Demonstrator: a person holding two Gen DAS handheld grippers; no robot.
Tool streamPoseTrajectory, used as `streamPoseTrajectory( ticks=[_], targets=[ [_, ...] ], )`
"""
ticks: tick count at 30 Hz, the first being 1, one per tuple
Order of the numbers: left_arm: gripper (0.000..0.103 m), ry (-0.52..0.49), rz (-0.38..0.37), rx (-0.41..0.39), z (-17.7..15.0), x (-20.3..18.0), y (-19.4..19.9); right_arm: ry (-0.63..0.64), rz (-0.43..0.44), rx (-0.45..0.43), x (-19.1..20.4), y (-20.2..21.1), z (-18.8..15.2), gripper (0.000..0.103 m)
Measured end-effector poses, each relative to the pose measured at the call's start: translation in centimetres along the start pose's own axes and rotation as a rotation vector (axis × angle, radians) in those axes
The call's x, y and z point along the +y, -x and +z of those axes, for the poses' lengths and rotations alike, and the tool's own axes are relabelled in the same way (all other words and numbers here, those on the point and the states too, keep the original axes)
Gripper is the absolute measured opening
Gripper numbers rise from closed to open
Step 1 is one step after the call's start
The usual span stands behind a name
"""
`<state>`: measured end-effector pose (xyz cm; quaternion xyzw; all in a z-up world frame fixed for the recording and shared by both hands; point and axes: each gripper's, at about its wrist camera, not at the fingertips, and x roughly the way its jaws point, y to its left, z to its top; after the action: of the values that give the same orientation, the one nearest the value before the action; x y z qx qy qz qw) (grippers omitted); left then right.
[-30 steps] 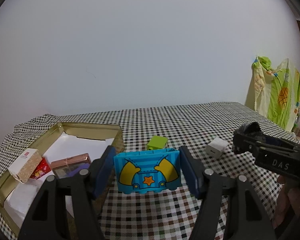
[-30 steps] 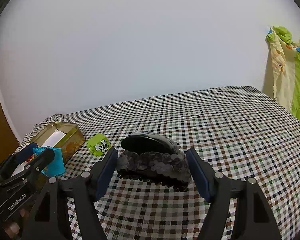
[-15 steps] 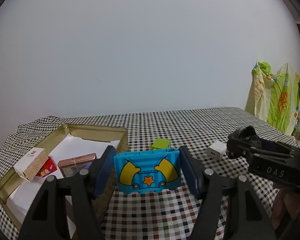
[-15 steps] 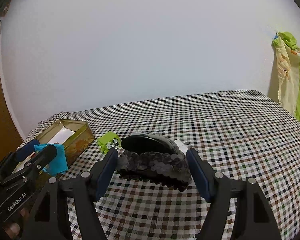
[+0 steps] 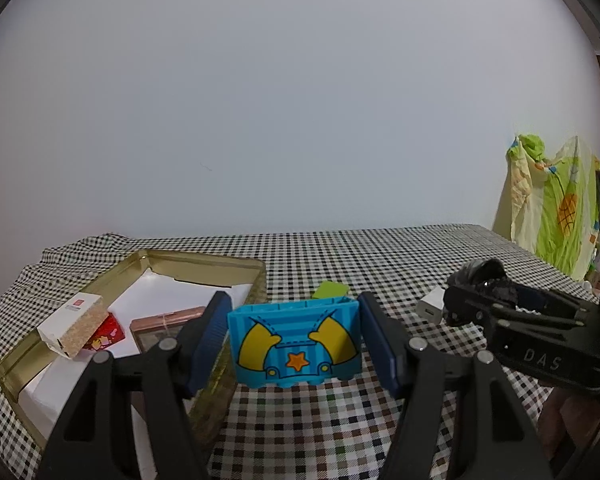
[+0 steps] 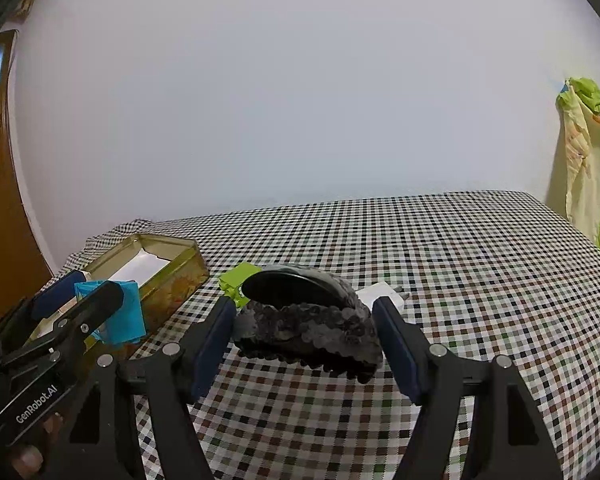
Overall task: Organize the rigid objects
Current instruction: 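Carry the blue Lego brick toward the tray with the left tool while the right tool carries the speckled pouch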
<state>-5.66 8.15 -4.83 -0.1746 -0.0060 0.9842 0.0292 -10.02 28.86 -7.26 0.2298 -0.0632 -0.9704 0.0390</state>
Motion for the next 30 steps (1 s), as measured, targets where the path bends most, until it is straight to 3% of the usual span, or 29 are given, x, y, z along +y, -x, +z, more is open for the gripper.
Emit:
streamPoseTrajectory(
  ticks=[30],
  targets=[
    [0.065, 0.034, 0.057, -0.074, -0.5, 2.4, 2.4, 0.037, 0.068, -0.026, 2.2, 1.0, -0.3, 0.073]
  ],
)
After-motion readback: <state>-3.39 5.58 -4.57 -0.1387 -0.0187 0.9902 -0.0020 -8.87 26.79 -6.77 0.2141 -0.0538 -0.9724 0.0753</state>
